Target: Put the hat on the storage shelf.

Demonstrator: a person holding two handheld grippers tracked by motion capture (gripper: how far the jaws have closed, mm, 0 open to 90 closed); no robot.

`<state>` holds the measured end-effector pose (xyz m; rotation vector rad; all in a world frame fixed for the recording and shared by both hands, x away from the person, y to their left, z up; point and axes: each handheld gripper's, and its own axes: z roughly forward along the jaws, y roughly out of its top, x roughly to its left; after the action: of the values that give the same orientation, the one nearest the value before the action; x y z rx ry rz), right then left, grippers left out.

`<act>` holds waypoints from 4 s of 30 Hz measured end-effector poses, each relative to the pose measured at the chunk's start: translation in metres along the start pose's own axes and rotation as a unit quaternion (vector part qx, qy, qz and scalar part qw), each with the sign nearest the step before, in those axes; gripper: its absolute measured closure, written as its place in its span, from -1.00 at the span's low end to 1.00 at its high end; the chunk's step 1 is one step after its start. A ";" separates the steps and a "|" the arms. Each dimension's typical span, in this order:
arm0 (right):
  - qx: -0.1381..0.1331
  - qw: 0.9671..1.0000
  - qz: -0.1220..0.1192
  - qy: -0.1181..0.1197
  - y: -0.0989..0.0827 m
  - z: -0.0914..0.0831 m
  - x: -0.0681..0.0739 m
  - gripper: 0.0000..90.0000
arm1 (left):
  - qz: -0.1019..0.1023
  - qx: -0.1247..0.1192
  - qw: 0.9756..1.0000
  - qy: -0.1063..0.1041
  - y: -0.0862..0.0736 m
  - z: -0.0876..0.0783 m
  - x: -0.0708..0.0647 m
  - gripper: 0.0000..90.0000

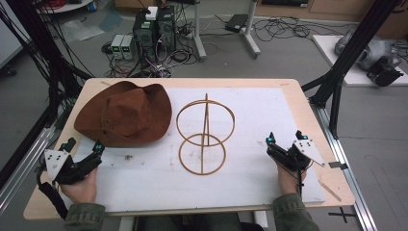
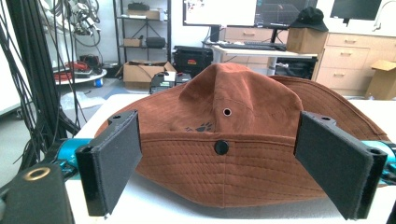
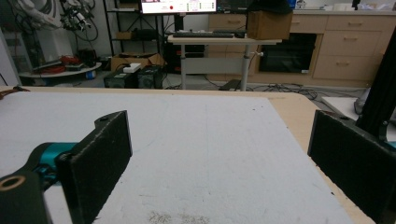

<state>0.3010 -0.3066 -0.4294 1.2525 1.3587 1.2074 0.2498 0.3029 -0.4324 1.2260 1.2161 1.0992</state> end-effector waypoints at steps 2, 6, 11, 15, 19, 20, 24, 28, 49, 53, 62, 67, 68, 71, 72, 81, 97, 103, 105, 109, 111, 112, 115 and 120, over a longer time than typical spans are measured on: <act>-0.001 1.000 0.000 0.000 0.000 0.000 0.000 -0.88 | 0.000 -0.001 1.000 0.000 0.000 0.000 0.000 -0.66; 0.000 1.000 0.000 0.000 0.000 0.000 0.000 -0.88 | 0.000 0.001 1.000 0.000 0.000 0.000 0.000 -0.66; 0.000 1.000 -0.002 -0.001 0.000 0.000 0.000 -0.88 | -0.001 0.000 1.000 0.002 0.000 0.000 0.001 -0.67; 0.000 1.000 -0.001 -0.001 0.000 0.000 0.000 -0.88 | -0.002 0.001 1.000 0.000 0.000 0.000 0.001 -0.67; 0.000 1.000 -0.002 0.000 0.000 0.000 0.000 -0.88 | -0.002 0.002 1.000 -0.006 0.001 0.001 0.002 -0.68; 0.000 1.000 -0.002 0.000 0.000 0.001 0.000 -0.88 | -0.003 0.002 1.000 -0.008 0.002 0.001 0.002 -0.68; 0.004 1.000 0.001 0.002 0.000 0.001 0.000 -0.88 | -0.005 0.006 1.000 -0.008 0.005 0.003 0.001 -0.68; 0.004 1.000 0.001 0.003 0.000 0.001 0.000 -0.88 | 0.002 0.002 1.000 -0.010 0.008 0.003 0.000 -0.68; 0.000 1.000 0.008 -0.002 0.000 0.001 -0.004 -0.88 | 0.010 0.038 0.998 -0.052 0.030 0.019 -0.001 -0.70; 0.000 1.000 0.005 -0.001 0.000 0.001 -0.004 -0.88 | 0.004 0.061 0.996 -0.063 0.036 0.030 0.002 -0.71; -0.004 1.000 0.003 -0.003 0.000 0.001 -0.005 -0.88 | 0.007 0.081 0.995 -0.057 0.039 0.047 0.004 -0.71; -0.004 1.000 0.007 -0.003 0.000 0.001 -0.005 -0.88 | 0.015 0.092 0.994 -0.052 0.039 0.057 0.005 -0.71; -0.003 1.000 0.007 -0.003 0.000 0.001 -0.005 -0.88 | 0.015 0.093 0.994 -0.052 0.040 0.059 0.005 -0.71; -0.002 1.000 0.008 -0.004 0.000 0.001 -0.005 -0.88 | 0.017 0.095 0.994 -0.052 0.041 0.064 0.005 -0.71; -0.002 1.000 0.008 -0.003 0.000 0.001 -0.005 -0.88 | 0.015 0.098 0.994 -0.052 0.040 0.065 0.005 -0.71; 0.000 1.000 0.013 0.000 0.000 0.003 -0.006 -0.88 | 0.012 0.122 0.991 -0.055 0.032 0.085 0.006 -0.71; 0.003 1.000 0.018 0.006 -0.001 0.005 -0.006 -0.88 | 0.042 0.164 0.984 -0.061 0.039 0.126 -0.001 -0.71; 0.002 1.000 0.024 0.007 0.000 0.005 -0.007 -0.88 | 0.036 0.190 0.979 -0.062 0.034 0.138 -0.003 -0.71; 0.001 1.000 0.022 0.007 0.000 0.005 -0.008 -0.88 | 0.040 0.203 0.976 -0.064 0.031 0.140 -0.004 -0.71; 0.001 1.000 0.022 0.007 0.000 0.005 -0.008 -0.88 | 0.037 0.217 0.973 -0.064 0.029 0.142 -0.003 -0.70; 0.001 1.000 0.023 0.008 0.000 0.005 -0.008 -0.88 | 0.036 0.215 0.974 -0.065 0.029 0.142 -0.003 -0.70; 0.001 1.000 0.024 0.009 0.000 0.005 -0.007 -0.88 | 0.039 0.215 0.974 -0.064 0.029 0.142 -0.003 -0.69; 0.002 1.000 0.025 0.009 0.000 0.005 -0.007 -0.88 | 0.036 0.224 0.972 -0.066 0.027 0.143 -0.001 -0.66; 0.001 1.000 0.024 0.009 0.000 0.005 -0.007 -0.88 | 0.038 0.241 0.967 -0.068 0.024 0.145 -0.001 -0.60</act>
<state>0.3067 -0.3129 -0.4303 1.2853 1.3508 1.2540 0.3952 0.2935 -0.4140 1.6988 1.3838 0.7751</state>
